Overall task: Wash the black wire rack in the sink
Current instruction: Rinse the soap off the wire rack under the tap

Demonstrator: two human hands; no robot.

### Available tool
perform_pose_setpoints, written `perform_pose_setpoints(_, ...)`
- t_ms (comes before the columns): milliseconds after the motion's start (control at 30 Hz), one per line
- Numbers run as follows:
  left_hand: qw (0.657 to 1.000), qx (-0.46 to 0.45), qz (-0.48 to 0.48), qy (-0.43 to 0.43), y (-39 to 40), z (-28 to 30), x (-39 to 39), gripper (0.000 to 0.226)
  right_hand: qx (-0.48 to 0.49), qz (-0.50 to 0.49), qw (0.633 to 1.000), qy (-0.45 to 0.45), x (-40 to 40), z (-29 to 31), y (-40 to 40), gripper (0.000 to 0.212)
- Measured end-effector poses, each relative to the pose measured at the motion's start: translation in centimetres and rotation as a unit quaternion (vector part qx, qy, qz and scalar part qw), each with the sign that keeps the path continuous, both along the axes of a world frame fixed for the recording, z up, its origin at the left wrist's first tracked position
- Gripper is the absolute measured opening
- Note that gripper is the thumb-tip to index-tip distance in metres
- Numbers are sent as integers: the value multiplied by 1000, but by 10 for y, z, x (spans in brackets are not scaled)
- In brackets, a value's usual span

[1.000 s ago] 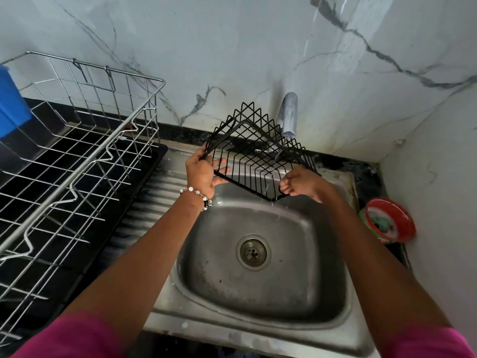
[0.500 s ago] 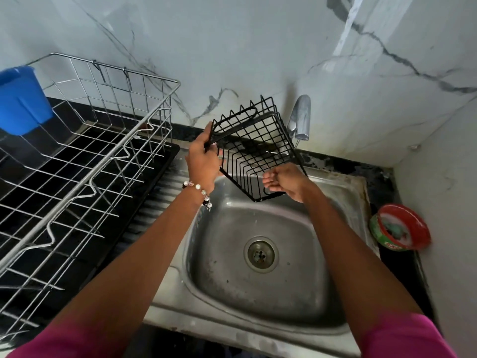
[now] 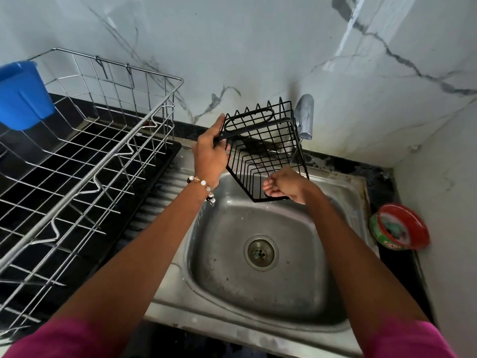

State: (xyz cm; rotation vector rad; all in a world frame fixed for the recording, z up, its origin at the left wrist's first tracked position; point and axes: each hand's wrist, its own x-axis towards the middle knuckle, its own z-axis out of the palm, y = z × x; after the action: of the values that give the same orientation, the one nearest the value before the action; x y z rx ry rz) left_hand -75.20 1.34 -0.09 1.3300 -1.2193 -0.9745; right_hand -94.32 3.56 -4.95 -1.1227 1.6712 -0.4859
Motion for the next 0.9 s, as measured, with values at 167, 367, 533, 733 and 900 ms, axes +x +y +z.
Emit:
perform_pose_setpoints(167,999,-4,-9,-48,0,4,-3,63,-5,48,992,112,-10,-2,1,26)
perform_pose_setpoints(367,991,-37,25,-126,2,14,-1,59,-54,141,971,186,-6,2,6,23)
perform_pose_setpoints(533,987,-16,45,-156,4,19,7,61,-40,318,880,351,-1,-15,21,47)
perform_pose_setpoints(733,983,86,74,-145,8,10,10,54,-181,286,851,401,-20,-44,37,44)
perform_pose_setpoints(900,977,139,107,-122,9,15,5,51,-290,48,884,363,-45,-57,35,21)
